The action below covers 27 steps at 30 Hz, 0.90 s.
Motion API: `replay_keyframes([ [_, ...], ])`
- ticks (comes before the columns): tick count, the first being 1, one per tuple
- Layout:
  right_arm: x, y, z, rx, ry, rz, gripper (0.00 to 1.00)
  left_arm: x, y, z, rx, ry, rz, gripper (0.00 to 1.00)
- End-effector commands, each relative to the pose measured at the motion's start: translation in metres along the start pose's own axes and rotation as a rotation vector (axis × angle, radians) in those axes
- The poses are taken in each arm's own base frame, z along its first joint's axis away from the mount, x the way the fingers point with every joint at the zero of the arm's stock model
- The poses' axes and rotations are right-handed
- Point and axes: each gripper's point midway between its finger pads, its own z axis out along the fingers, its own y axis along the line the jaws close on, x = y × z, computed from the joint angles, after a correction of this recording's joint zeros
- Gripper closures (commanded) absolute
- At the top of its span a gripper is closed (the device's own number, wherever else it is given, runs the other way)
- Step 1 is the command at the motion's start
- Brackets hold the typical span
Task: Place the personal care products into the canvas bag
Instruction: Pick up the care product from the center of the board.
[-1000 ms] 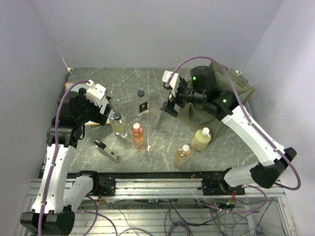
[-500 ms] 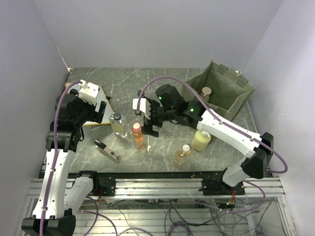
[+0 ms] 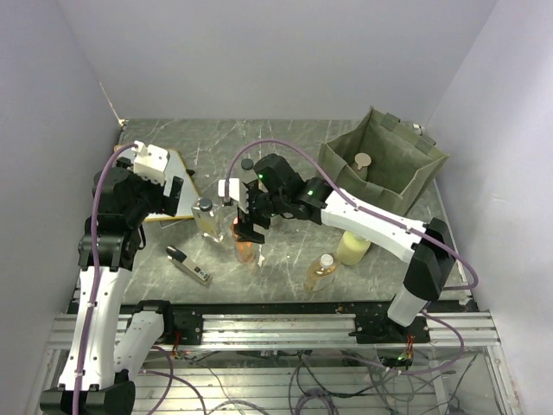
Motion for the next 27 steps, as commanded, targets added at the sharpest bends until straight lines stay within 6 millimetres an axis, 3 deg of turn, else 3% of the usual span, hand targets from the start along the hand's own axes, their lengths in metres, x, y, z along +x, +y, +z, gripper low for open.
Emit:
replay_keyframes([
  [1,-0.014,0.000,0.007,-0.034,-0.050,0.000,0.20,-0.012,0.003,-0.002,-0.005,-0.048,-0.004,0.01],
  [19,0.002,-0.002,0.017,-0.080,-0.026,0.050,0.56,-0.016,-0.004,-0.008,0.027,-0.072,0.005,0.01],
  [27,0.007,-0.006,0.022,-0.075,-0.016,0.057,0.58,-0.014,-0.005,-0.009,0.030,-0.072,0.011,0.01],
])
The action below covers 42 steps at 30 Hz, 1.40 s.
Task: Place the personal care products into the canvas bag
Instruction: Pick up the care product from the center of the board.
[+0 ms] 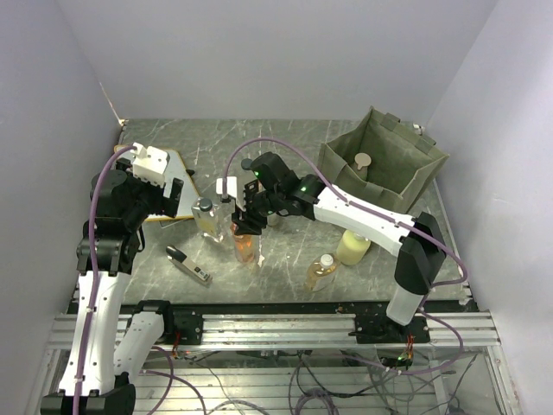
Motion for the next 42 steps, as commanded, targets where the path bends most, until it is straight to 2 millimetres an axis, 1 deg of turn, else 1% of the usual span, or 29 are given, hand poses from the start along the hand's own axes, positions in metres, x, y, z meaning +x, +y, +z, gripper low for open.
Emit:
replay_keyframes([
  [1,-0.001,-0.006,0.006,-0.001,-0.003,0.001,0.57,-0.008,0.000,-0.003,0.007,-0.038,0.009,0.01],
  [5,-0.002,-0.007,0.006,-0.001,-0.004,0.003,0.56,-0.008,-0.001,-0.003,0.011,-0.038,0.012,0.01],
  [7,-0.002,-0.007,0.006,-0.002,-0.005,0.001,0.58,-0.008,-0.001,-0.003,0.011,-0.038,0.014,0.01],
  [11,-0.002,-0.007,0.005,0.002,-0.004,0.002,0.68,-0.006,-0.002,-0.003,0.014,-0.037,0.015,0.01],
  [16,-0.011,-0.010,-0.001,0.021,-0.017,-0.008,0.85,-0.005,-0.002,-0.002,0.017,-0.035,0.016,0.01],
  [17,-0.013,-0.011,-0.003,0.023,-0.020,-0.011,0.91,-0.005,-0.002,-0.001,0.017,-0.032,0.015,0.01],
  [18,-0.015,-0.012,-0.004,0.028,-0.024,-0.016,0.94,-0.005,-0.002,-0.001,0.019,-0.033,0.016,0.01],
  [21,-0.017,-0.014,-0.005,0.038,-0.021,-0.014,0.98,-0.003,-0.003,-0.001,0.022,-0.029,0.016,0.01],
  [23,-0.017,-0.020,-0.005,0.074,-0.016,0.011,1.00,-0.003,-0.003,-0.001,0.021,-0.029,0.016,0.01],
  [25,-0.015,-0.031,-0.004,0.141,-0.005,0.065,1.00,-0.003,-0.004,-0.001,0.023,-0.028,0.016,0.01],
  [27,-0.011,-0.046,-0.006,0.247,0.010,0.151,1.00,-0.001,-0.004,0.000,0.025,-0.027,0.016,0.01],
  [29,-0.008,-0.053,-0.005,0.298,0.009,0.222,1.00,0.000,-0.005,0.001,0.029,-0.022,0.017,0.01],
  [33,-0.008,-0.054,-0.005,0.327,-0.015,0.296,1.00,0.002,-0.005,0.003,0.030,-0.013,0.016,0.01],
  [36,-0.005,-0.050,-0.005,0.323,-0.026,0.305,0.99,0.003,-0.005,0.003,0.030,-0.012,0.018,0.01],
  [37,-0.004,-0.048,-0.004,0.317,-0.027,0.301,0.96,0.003,-0.004,0.003,0.027,-0.011,0.018,0.01],
  [38,-0.004,-0.047,-0.005,0.314,-0.029,0.295,0.90,0.005,-0.004,0.003,0.025,-0.008,0.018,0.01],
  [39,-0.005,-0.047,-0.005,0.309,-0.032,0.285,0.81,0.006,-0.004,0.003,0.023,-0.007,0.019,0.01],
  [42,-0.004,-0.044,-0.004,0.288,-0.029,0.247,0.64,0.009,-0.004,0.002,0.019,-0.007,0.024,0.01],
])
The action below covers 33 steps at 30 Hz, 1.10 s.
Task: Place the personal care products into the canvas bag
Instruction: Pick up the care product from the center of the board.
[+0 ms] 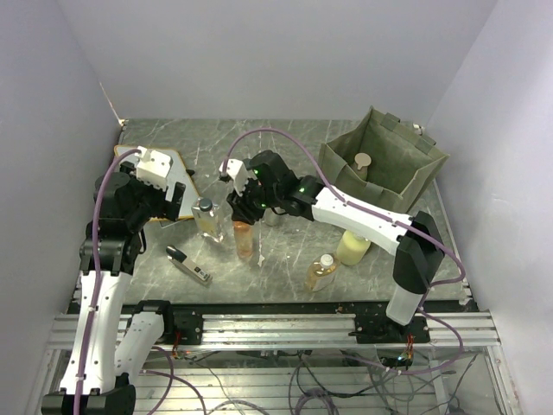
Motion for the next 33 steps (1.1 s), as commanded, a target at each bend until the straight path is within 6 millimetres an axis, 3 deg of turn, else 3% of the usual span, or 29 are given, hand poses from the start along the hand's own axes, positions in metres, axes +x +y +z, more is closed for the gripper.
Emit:
replay_keyframes([
  [1,-0.009,-0.001,-0.005,0.000,-0.045,-0.045,0.59,-0.002,0.001,-0.001,-0.003,-0.028,0.019,0.01],
  [4,-0.010,0.004,-0.006,-0.041,-0.051,-0.104,0.37,0.000,0.000,0.000,0.001,-0.024,0.021,0.01],
  [7,-0.013,0.007,-0.009,-0.065,-0.056,-0.139,0.31,-0.001,0.000,-0.001,0.002,-0.029,0.025,0.01],
  [17,-0.015,0.012,-0.024,-0.212,-0.083,-0.225,0.36,-0.002,-0.001,-0.002,0.009,-0.036,0.032,0.01],
  [33,-0.008,0.014,-0.014,-0.260,-0.067,-0.204,0.51,-0.001,-0.003,-0.003,0.015,-0.037,0.035,0.01],
])
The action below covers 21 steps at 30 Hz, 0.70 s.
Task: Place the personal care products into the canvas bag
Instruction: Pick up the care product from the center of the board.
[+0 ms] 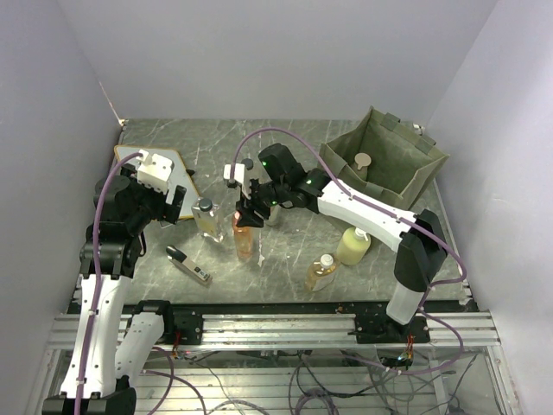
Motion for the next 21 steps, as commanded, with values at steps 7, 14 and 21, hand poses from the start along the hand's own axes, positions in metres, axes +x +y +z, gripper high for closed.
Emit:
replay_keyframes([
  [7,-0.005,-0.001,0.006,-0.031,-0.016,-0.003,0.51,-0.004,-0.001,-0.001,0.007,-0.032,0.010,0.01],
  [14,-0.005,-0.001,0.006,-0.031,-0.016,-0.004,0.61,-0.004,-0.001,-0.001,0.009,-0.035,0.011,0.01],
  [21,-0.015,-0.004,0.000,-0.015,-0.035,-0.014,0.99,-0.004,-0.002,-0.001,0.013,-0.033,0.015,0.01],
])
